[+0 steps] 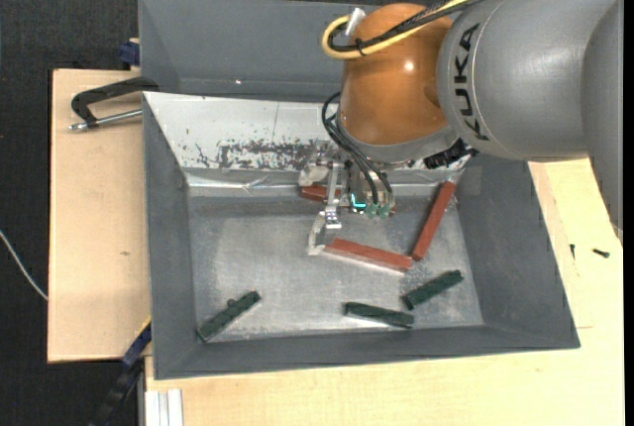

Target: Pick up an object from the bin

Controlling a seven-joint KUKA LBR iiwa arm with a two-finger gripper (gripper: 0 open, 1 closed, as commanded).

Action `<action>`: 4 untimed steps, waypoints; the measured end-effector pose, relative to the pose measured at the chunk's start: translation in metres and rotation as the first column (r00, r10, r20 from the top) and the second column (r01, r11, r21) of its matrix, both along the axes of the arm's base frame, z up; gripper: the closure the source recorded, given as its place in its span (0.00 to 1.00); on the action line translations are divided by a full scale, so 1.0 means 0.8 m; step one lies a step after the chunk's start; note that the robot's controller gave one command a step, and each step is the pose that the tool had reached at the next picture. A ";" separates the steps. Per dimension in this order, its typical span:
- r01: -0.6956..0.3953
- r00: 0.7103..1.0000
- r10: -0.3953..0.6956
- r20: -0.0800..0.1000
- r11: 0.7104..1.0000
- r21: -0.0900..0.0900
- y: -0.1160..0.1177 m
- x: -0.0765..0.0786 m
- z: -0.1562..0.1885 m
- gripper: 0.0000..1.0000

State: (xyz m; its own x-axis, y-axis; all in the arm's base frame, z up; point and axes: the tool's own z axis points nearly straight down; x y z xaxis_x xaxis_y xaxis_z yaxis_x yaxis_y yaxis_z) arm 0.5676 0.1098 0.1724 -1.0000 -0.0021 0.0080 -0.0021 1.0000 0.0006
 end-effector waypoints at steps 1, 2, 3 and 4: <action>0.002 1.000 -0.002 0.008 1.000 0.001 -0.001 0.002 0.006 0.00; -0.015 1.000 0.015 0.014 1.000 0.001 -0.060 -0.012 -0.075 0.00; 0.136 0.991 -0.136 0.009 0.991 0.001 -0.089 -0.012 -0.076 0.00; 0.140 0.990 -0.140 0.011 0.990 0.001 -0.118 -0.011 -0.082 0.00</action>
Offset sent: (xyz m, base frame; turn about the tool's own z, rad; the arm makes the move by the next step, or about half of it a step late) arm -0.0192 -0.0793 -0.1024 -0.0202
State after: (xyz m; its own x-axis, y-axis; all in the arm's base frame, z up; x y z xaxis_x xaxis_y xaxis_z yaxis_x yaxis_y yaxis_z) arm 0.5591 0.0158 0.1069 -0.9905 0.1376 -0.0031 0.1376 0.9905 0.0013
